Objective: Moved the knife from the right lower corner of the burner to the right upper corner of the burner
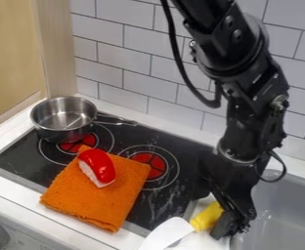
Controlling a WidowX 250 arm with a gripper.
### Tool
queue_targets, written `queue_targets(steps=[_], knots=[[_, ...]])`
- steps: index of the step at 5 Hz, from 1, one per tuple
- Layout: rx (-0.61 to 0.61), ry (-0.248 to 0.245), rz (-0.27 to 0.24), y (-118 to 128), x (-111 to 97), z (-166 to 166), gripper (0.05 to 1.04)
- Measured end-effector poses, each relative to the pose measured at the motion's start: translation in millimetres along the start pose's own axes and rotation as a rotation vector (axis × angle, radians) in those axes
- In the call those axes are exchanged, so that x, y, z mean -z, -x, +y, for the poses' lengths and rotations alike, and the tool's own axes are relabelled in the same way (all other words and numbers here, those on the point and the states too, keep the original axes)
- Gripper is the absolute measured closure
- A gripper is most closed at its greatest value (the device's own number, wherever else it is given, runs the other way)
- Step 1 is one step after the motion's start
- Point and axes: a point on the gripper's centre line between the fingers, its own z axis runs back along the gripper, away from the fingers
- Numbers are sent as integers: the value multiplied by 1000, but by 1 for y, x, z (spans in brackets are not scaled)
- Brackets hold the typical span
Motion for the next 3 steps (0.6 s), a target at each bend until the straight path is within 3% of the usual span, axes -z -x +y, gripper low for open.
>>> queue_targets(steps=[1, 2, 3], knots=[[-20, 15, -19, -3, 1, 0, 436], [-16, 29, -31, -3, 2, -1, 596], [-12, 28, -33, -4, 2, -2, 596]])
